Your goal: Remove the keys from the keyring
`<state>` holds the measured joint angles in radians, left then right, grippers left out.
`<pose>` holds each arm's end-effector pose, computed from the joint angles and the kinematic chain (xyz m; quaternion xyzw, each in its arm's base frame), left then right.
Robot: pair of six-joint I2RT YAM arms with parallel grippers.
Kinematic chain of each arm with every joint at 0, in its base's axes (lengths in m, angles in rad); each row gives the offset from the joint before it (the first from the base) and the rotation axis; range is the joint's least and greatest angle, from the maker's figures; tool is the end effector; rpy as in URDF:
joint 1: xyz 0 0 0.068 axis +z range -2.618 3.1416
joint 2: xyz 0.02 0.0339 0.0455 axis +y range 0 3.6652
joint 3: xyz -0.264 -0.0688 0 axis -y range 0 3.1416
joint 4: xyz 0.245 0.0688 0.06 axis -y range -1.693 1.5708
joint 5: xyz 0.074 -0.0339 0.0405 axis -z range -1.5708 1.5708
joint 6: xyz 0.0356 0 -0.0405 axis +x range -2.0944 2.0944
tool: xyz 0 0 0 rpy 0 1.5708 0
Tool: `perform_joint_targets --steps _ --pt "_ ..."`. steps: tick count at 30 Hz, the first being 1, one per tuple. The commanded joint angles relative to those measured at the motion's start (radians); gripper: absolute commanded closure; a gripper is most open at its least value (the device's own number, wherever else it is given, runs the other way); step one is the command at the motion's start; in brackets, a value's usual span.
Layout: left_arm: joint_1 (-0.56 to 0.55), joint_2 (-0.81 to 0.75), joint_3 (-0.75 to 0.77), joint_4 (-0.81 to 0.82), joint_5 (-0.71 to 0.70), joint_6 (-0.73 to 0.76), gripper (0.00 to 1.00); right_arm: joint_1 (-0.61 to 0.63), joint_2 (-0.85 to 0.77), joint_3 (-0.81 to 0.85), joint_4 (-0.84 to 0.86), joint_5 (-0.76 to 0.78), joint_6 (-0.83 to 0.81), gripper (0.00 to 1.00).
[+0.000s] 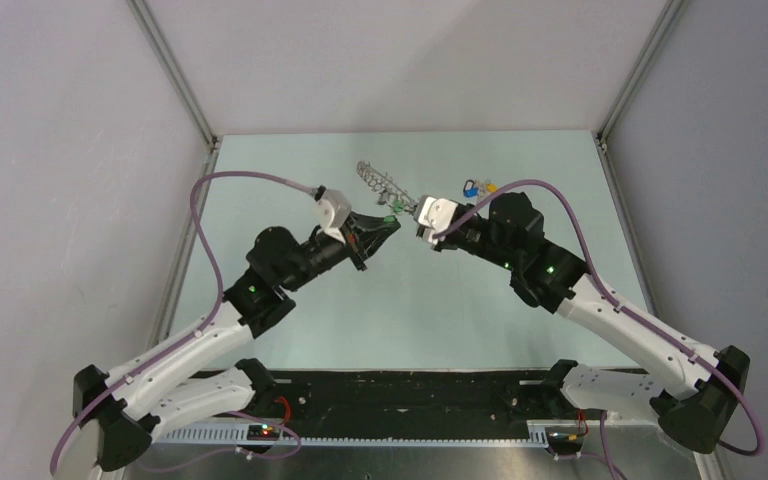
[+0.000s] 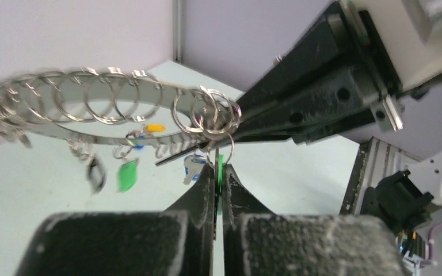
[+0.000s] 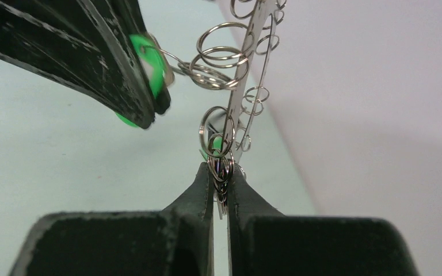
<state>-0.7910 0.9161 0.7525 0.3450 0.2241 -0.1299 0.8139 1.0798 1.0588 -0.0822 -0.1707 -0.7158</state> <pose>0.1474 -0.1603 0.3618 0.2877 0.5738 -0.4034 0.6521 0.1674 0.1861 0.3899 -0.5535 0.4943 0.0959 0.6633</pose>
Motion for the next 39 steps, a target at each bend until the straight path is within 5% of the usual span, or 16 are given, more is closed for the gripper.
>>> perform_joint_targets --steps 1,4,9,13,18,21,23,27,30,34,39 --pt "-0.004 0.036 0.201 -0.429 -0.133 -0.131 1.00 -0.043 -0.014 -0.014 0.037 0.082 0.233 1.00" --pt "0.000 0.084 0.277 -0.648 -0.192 -0.222 1.00 -0.045 -0.037 -0.104 0.093 0.040 0.345 0.95" --pt "0.008 -0.031 0.204 -0.716 -0.485 -0.526 1.00 -0.046 -0.113 -0.233 0.236 0.017 0.491 0.87" --pt "0.048 -0.038 0.267 -0.768 -0.326 -0.414 1.00 -0.053 -0.159 -0.305 0.279 -0.005 0.553 0.63" --pt "0.067 0.159 0.515 -1.079 -0.064 -0.306 1.00 -0.095 -0.184 -0.350 0.288 0.006 0.601 0.60" --pt "0.068 0.310 0.655 -1.287 -0.078 -0.305 1.00 -0.140 -0.186 -0.372 0.322 0.018 0.692 0.56" --pt "0.069 0.360 0.704 -1.336 -0.085 -0.293 1.00 -0.163 -0.186 -0.377 0.345 0.041 0.794 0.40" --pt "0.069 0.420 0.796 -1.389 -0.080 -0.231 1.00 -0.176 -0.165 -0.380 0.388 0.242 1.002 0.31" --pt "0.069 0.444 0.852 -1.410 -0.088 -0.168 1.00 -0.186 -0.164 -0.380 0.375 0.260 1.048 0.02" --pt "0.068 0.483 0.906 -1.415 0.039 -0.063 1.00 -0.205 -0.190 -0.380 0.331 0.223 1.011 0.00" --pt "0.051 0.530 1.003 -1.476 -0.136 0.029 1.00 -0.232 -0.246 -0.410 0.339 0.143 0.877 0.01"
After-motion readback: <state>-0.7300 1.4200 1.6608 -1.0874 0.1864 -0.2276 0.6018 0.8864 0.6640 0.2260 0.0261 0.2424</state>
